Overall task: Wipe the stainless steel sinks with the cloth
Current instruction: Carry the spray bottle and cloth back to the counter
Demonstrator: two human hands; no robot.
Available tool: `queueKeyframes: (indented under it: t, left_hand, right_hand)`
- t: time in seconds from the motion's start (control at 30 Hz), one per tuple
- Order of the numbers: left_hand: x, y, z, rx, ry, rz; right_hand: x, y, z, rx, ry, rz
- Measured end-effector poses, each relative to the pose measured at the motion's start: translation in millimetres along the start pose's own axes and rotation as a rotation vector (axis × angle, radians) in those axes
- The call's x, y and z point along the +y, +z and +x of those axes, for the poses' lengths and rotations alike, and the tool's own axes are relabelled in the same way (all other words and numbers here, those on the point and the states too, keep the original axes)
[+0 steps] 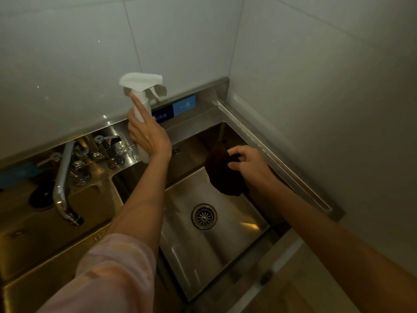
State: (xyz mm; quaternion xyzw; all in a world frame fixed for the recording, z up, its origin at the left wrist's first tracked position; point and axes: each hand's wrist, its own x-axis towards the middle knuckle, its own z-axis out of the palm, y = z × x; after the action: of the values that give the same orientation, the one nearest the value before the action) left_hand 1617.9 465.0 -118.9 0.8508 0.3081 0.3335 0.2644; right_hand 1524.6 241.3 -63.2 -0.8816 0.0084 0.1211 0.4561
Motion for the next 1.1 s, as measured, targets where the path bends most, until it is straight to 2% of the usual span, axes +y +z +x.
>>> queueKeyframes:
  t: [0.2,0.37,0.5,0.8,1.1]
  left_hand:
    - [38.6,-33.3,-25.8,-0.137,0.176,-0.109]
    - [66.8,-78.0,-50.4,-0.181,0.359,-0.179]
    - [79.3,-109.9,-74.1,-0.192,0.432,-0.249]
    - [61.5,-160.2,-135.5,-0.162,0.411,-0.251]
    - [18.4,-233.3,-210.7,-0.037,0.284,-0.045]
  right_hand:
    - [-1.4,-8.6,-10.1,-0.008,-0.013,0.046]
    - [-0.5,-22.7,-25.5,-0.004,-0.041,0.055]
    - [1.0,-35.2,-38.2,0.019,-0.049,0.118]
    - [12.6,-36.5,-66.3,0.075,-0.052,0.309]
    - [40.5,-44.1,-117.7,-0.118,-0.114,0.363]
